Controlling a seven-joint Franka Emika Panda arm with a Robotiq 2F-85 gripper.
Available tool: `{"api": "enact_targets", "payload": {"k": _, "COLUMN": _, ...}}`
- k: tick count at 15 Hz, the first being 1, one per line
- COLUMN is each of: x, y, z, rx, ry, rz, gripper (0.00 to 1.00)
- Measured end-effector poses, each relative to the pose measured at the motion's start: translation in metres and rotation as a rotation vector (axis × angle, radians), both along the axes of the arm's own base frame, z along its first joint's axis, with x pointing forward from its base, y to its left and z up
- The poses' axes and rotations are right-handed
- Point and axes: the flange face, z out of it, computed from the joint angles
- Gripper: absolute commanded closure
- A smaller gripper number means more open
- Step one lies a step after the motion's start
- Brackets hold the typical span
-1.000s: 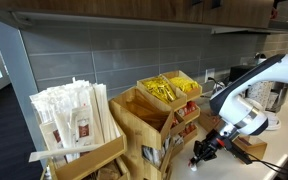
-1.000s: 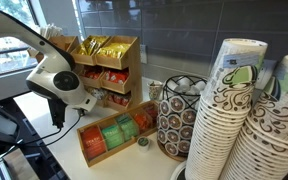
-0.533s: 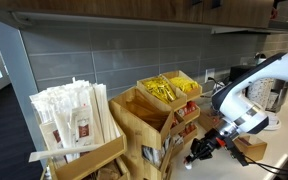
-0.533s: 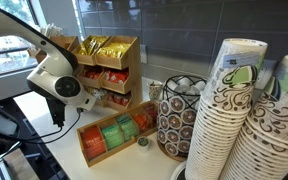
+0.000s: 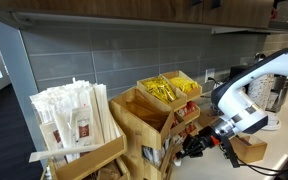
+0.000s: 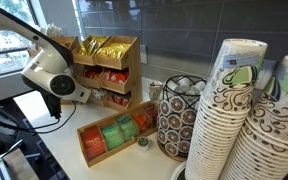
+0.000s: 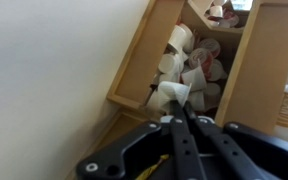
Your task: Pick Up the coffee pod on the left and put it on the second wooden stand from the left
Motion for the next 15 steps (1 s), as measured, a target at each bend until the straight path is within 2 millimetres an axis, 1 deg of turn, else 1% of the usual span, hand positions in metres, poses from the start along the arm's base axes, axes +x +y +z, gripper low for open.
{"api": "enact_targets", "payload": {"k": 2, "x": -0.001, "y": 0.010, "z": 0.001, "rx": 0.034, "ry": -0.008, "rz": 0.006, "gripper": 0.99}}
{"api": "enact_targets", "payload": {"k": 5, "x": -0.002, "y": 0.018, "z": -0.001, "rx": 0.071, "ry": 0.001, "rz": -0.009, "gripper": 0.99}}
{"api": "enact_targets", "payload": {"k": 15, "x": -0.004, "y": 0.028, "z": -0.021, "rx": 0.141, "ry": 0.065, "rz": -0.098, "gripper": 0.99}}
